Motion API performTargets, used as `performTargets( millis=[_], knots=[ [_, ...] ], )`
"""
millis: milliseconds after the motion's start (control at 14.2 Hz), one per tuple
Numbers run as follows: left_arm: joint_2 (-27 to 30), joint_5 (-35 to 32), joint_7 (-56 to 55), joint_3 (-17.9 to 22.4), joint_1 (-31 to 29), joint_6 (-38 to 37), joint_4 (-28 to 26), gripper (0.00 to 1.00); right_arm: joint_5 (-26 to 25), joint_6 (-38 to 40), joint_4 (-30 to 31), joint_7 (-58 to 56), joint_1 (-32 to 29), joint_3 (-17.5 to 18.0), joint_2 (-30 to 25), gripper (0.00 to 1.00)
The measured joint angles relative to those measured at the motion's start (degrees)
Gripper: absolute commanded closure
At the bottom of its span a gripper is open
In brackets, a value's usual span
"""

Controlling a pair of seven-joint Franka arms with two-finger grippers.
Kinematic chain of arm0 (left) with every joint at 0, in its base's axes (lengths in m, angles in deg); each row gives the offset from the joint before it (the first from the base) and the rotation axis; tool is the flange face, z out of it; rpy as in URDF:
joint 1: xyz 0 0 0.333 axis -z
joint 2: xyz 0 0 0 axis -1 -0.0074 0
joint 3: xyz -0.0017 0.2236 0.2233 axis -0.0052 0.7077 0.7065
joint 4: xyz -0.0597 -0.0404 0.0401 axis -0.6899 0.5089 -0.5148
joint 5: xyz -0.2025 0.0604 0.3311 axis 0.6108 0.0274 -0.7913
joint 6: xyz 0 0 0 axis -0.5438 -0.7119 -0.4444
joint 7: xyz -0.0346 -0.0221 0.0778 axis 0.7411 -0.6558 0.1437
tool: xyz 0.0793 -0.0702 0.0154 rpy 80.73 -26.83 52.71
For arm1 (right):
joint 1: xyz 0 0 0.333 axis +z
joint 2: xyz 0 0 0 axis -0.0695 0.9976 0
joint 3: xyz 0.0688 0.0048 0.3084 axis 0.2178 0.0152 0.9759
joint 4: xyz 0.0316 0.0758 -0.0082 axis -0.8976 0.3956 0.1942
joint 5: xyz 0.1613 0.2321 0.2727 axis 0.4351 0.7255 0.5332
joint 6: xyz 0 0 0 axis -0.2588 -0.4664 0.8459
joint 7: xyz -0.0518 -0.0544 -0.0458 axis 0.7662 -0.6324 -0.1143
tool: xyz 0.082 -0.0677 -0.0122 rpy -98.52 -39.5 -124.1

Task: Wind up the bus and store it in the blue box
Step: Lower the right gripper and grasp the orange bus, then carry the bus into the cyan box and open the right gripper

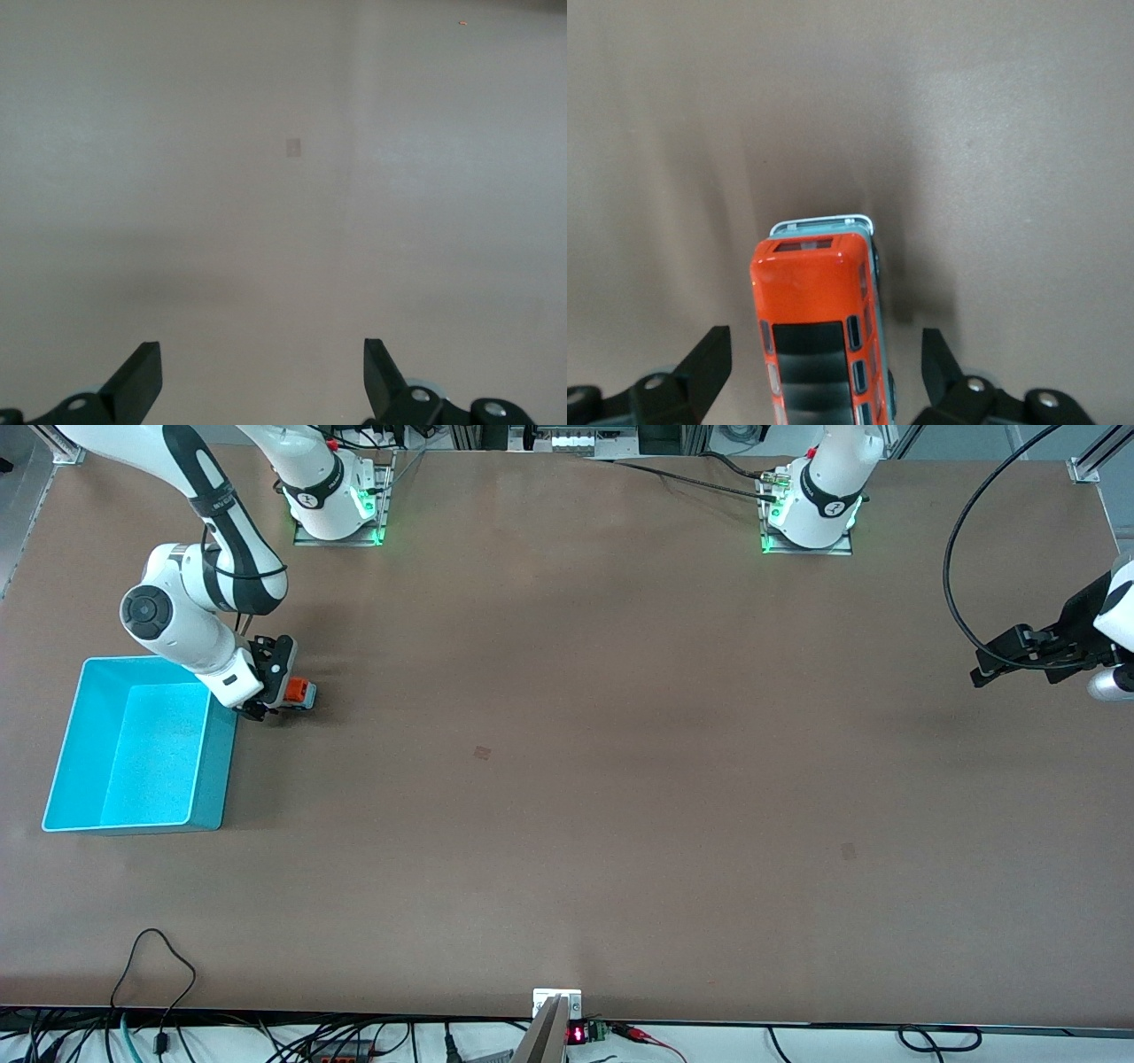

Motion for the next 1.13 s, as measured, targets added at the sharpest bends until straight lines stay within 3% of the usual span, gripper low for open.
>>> performTargets(
  millis=[141,423,493,845,1127],
  knots=[
    [-0.01,0.0,0.0,0.0,0.0,0.0,0.0,0.0,0.0,-0.3,0.0,-0.01,0.0,0.0,0.24,0.33],
    [-0.01,0.0,0.0,0.0,0.0,0.0,-0.01,0.0,0.0,-0.53,0.0,-0.03,0.0,0.01,0.28,0.91],
    [-0.01,0.0,0.0,0.0,0.0,0.0,-0.03,0.0,-0.01,-0.66,-0.01,-0.08,0.0,0.03,0.1,0.99],
    [0.0,0.0,0.0,-0.84,0.12,-0.05,-0.05,0.0,0.07,-1.92,-0.44,2.66,-0.01,0.04,0.04,1.0],
    [0.08,0.0,0.09,-1.17,0.14,-0.05,-0.04,0.0,0.07,-2.32,-5.04,19.74,0.02,3.54,-1.11,1.0]
  ],
)
